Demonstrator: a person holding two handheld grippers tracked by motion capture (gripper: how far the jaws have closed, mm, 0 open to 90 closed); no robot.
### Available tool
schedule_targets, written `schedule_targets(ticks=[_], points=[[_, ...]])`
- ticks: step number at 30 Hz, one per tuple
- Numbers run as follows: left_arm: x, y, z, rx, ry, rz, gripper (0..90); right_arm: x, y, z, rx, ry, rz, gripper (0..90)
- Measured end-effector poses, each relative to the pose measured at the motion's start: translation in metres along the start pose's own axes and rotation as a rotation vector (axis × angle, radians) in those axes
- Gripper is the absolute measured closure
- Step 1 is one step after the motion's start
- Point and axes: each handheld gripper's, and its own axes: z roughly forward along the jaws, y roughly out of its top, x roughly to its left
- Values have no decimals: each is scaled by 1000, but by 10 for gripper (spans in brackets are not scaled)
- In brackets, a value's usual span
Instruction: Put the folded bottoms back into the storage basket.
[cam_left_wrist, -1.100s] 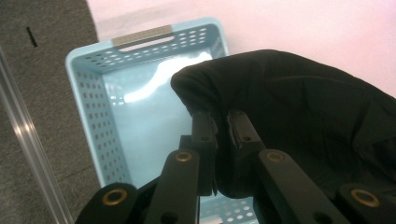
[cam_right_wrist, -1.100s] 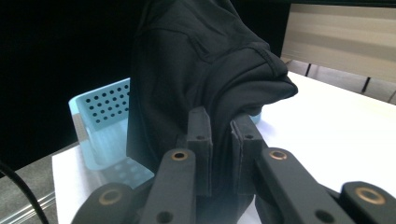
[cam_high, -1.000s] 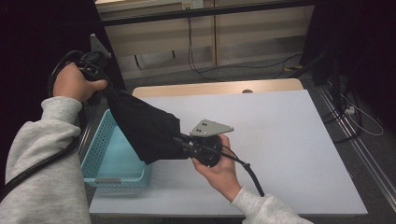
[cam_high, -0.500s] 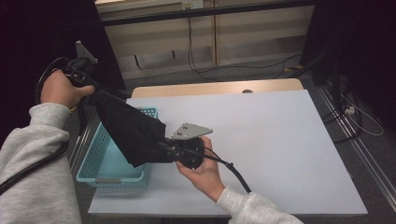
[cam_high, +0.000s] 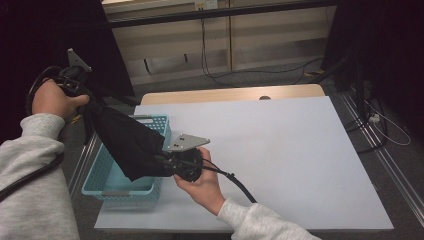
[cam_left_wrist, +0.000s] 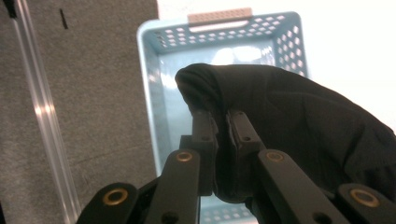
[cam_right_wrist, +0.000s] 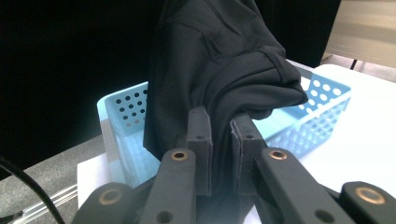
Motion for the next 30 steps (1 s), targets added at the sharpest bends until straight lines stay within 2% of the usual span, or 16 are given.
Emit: schedule_targets(ticks=[2, 3, 4, 5, 6, 7, 9, 11, 13, 14, 16, 18, 20, 22, 24, 30], points=[[6, 2, 6, -7, 15, -11, 828, 2, -1, 15, -31, 22, 12, 789], [10, 2, 10, -37, 31, -13, 828, 2, -1, 15, -31, 22, 12, 789], [12, 2, 15, -60, 54, -4, 721, 7, -4, 28, -16, 10, 3, 717], [13, 1, 21, -93, 70, -15, 721, 7, -4, 28, -16, 10, 3, 717], [14, 0, 27, -109, 81, -23, 579, 8, -5, 31, -21, 11, 1, 648], [13, -2, 32, -103, 80, -2, 477, 9, -6, 30, -9, 0, -16, 623], [10, -6, 40, -102, 75, 22, 456, 6, -6, 23, -13, -18, -65, 606], [8, -11, 47, -116, 89, 51, 382, 0, -7, 14, 11, -26, -81, 519], [5, -17, 56, -115, 60, 53, 374, -7, -8, 5, 33, -38, -93, 454], [5, -20, 60, -130, 52, 67, 360, -11, -10, 0, 28, -42, -94, 447], [1, -24, 67, -125, 66, 92, 336, -20, -14, -10, 36, -59, -114, 414], [-1, -29, 74, -145, 19, 97, 315, -28, -19, -19, 39, -54, -103, 399], [-4, -32, 81, -137, 28, 109, 293, -38, -24, -28, 44, -65, -97, 380], [-6, -35, 87, -156, 5, 109, 276, -46, -29, -35, 51, -81, -92, 351], [-9, -37, 92, -158, -1, 116, 255, -55, -33, -42, 53, -72, -78, 333], [-19, -41, 103, -185, -27, 143, 229, -75, -47, -62, 56, -100, -77, 288]])
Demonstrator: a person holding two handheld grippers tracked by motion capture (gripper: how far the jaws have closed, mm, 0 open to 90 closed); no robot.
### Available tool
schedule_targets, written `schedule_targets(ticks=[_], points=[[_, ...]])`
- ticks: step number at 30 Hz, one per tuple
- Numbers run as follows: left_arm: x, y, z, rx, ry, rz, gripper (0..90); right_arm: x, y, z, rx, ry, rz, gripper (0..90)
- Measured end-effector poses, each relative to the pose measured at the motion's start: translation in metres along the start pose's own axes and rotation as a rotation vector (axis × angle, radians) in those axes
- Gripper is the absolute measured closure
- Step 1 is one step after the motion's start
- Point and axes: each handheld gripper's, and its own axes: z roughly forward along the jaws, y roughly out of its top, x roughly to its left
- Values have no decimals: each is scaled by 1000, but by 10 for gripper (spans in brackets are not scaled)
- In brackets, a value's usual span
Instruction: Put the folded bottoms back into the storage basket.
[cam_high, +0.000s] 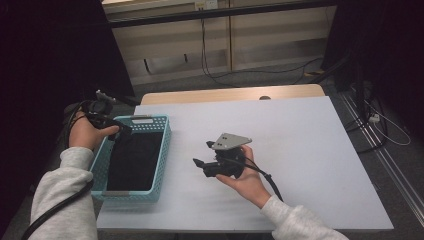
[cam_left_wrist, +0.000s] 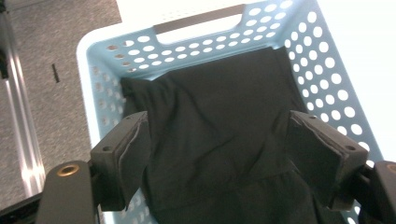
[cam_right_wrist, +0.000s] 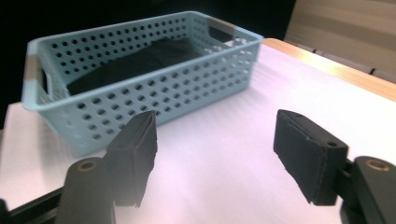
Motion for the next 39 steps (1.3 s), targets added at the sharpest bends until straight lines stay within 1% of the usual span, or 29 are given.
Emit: schedule_targets(ticks=[1, 2, 3, 4, 5, 6, 7, 9, 11, 14, 15, 16, 19, 20, 22, 23, 24, 25, 26, 27, 29, 30, 31, 33, 35, 36, 37, 39], points=[[-2, -1, 2, -1, -8, -13, 226, -3, -3, -3, 0, 3, 3, 282], [-3, -1, 4, 4, -19, -13, 221, -6, -5, -5, 5, -4, 8, 273], [-4, -2, 5, 5, -21, -14, 221, -9, -8, -8, 10, -7, 11, 272], [-5, -2, 6, 4, -14, -14, 220, -11, -10, -10, 16, -12, 12, 267], [-6, -3, 7, -2, -13, -13, 216, -14, -13, -13, 16, -25, 14, 265], [-6, -3, 8, -3, -19, -7, 215, -16, -15, -16, 16, -25, 17, 265], [-8, -4, 9, -8, -24, -16, 211, -18, -17, -19, 21, -22, 22, 256], [-10, -5, 11, -9, -28, -9, 209, -22, -22, -24, 31, -35, 18, 261], [-12, -6, 12, -8, -33, 6, 203, -26, -26, -30, 25, -41, 18, 257], [-16, -8, 14, -21, -36, -1, 201, -33, -31, -38, 25, -53, 29, 245], [-17, -8, 14, -20, -41, 9, 200, -35, -33, -41, 30, -55, 37, 238], [-19, -9, 15, -23, -43, 3, 200, -37, -34, -43, 38, -57, 46, 228], [-23, -9, 16, -31, -48, 24, 197, -44, -40, -51, 36, -65, 58, 229], [-25, -9, 17, -35, -52, 21, 195, -45, -41, -53, 42, -68, 63, 227], [-28, -9, 18, -40, -61, 16, 193, -48, -45, -58, 33, -70, 64, 227], [-30, -9, 19, -41, -65, 18, 193, -50, -46, -60, 36, -75, 65, 227], [-31, -9, 20, -31, -71, 24, 193, -51, -47, -62, 37, -83, 64, 227], [-34, -9, 21, -39, -68, 25, 192, -52, -48, -64, 32, -91, 62, 227], [-36, -9, 22, -40, -71, 28, 191, -55, -50, -67, 43, -96, 69, 222], [-37, -9, 23, -39, -75, 41, 191, -55, -50, -67, 43, -96, 69, 222], [-42, -9, 25, -42, -85, 31, 188, -57, -51, -70, 37, -99, 72, 223], [-43, -8, 25, -43, -85, 46, 187, -58, -52, -72, 41, -101, 71, 223], [-45, -7, 26, -38, -91, 49, 187, -59, -52, -73, 37, -102, 76, 223], [-49, -7, 27, -48, -96, 46, 184, -60, -53, -76, 33, -102, 75, 223], [-52, -6, 28, -48, -103, 59, 181, -62, -54, -78, 29, -108, 82, 222], [-54, -5, 29, -52, -102, 50, 181, -62, -54, -80, 28, -102, 90, 221], [-56, -5, 29, -52, -104, 60, 181, -63, -55, -81, 25, -108, 91, 222], [-60, -4, 30, -56, -117, 62, 180, -65, -56, -85, 26, -107, 92, 219]])
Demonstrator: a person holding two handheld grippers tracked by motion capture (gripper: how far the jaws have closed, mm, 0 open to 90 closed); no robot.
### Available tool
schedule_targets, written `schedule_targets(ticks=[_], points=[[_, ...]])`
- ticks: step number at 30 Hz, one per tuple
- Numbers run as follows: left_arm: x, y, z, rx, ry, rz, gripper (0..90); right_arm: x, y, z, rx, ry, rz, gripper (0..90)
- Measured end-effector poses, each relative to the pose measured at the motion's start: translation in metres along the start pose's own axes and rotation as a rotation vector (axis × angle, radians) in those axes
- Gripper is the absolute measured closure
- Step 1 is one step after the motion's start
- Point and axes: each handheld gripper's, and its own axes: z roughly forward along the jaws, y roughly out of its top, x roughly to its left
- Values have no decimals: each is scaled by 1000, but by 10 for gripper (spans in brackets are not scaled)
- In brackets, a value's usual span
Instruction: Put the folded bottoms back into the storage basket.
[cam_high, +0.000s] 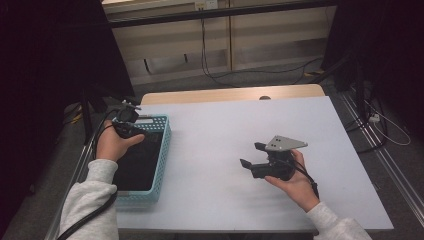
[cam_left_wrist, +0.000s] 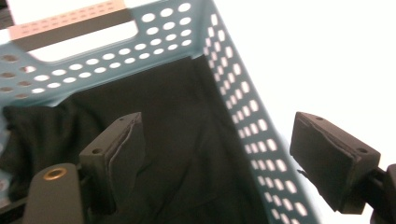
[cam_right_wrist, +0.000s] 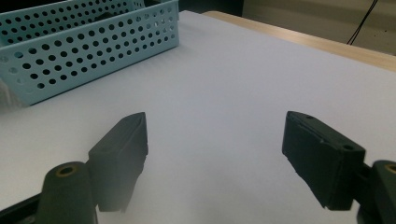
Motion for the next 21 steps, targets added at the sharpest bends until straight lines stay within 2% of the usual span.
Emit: schedule_targets(ticks=[4, 12, 13, 16, 18, 21], points=[[-8, 3, 1, -10, -6, 25, 180, -5, -3, -7, -4, -12, 12, 220], [-25, 4, 9, -13, -43, 45, 178, -12, -8, -19, -8, -32, 17, 221], [-27, 4, 11, -26, -47, 43, 178, -13, -9, -21, -7, -35, 16, 223], [-36, 6, 12, -32, -59, 68, 178, -15, -12, -24, -1, -36, 25, 222], [-42, 6, 14, -40, -76, 77, 177, -17, -13, -26, -1, -20, 42, 218], [-51, 6, 18, -51, -84, 95, 177, -19, -16, -29, 12, -22, 35, 218]])
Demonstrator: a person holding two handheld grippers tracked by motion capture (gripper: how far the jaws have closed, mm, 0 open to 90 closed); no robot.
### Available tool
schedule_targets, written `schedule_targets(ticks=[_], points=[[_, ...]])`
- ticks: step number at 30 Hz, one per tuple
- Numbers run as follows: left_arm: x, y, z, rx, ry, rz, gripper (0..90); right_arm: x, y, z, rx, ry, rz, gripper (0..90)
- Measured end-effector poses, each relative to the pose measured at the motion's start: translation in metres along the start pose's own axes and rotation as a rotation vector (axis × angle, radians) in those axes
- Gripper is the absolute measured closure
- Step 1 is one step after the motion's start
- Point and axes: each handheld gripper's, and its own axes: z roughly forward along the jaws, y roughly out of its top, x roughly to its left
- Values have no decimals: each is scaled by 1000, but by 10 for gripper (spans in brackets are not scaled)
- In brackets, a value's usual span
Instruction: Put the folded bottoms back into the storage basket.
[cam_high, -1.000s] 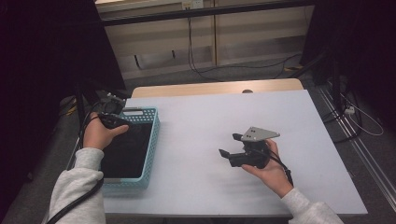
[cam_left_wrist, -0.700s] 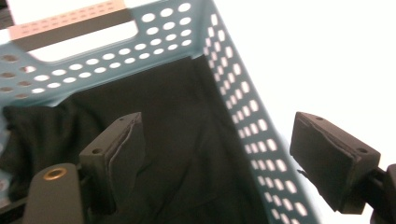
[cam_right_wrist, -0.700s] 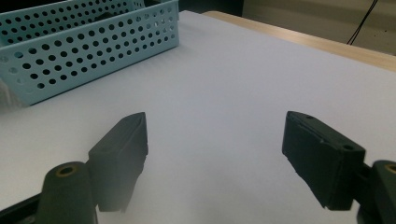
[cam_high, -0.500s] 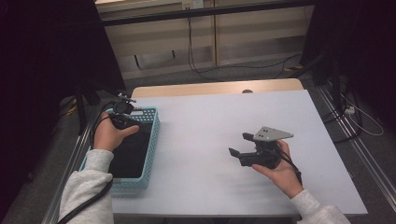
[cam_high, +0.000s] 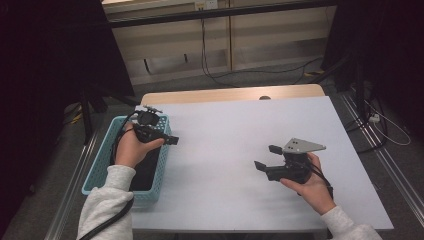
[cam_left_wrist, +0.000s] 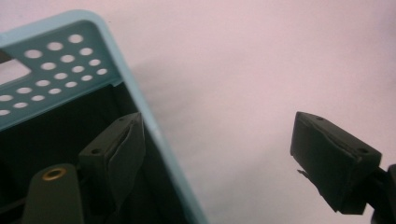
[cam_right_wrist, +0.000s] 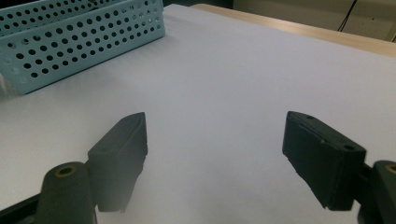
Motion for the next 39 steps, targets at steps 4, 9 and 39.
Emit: schedule_targets(ticks=[4, 9, 39], points=[[-10, -1, 6, -4, -16, 13, 175, -1, -2, -2, 10, -1, -5, 217], [-20, -3, 11, -8, -30, 37, 173, -4, -6, -5, 22, -6, -2, 215], [-64, -32, 36, -66, -128, 91, 166, -14, -22, -21, 66, -17, 1, 203]])
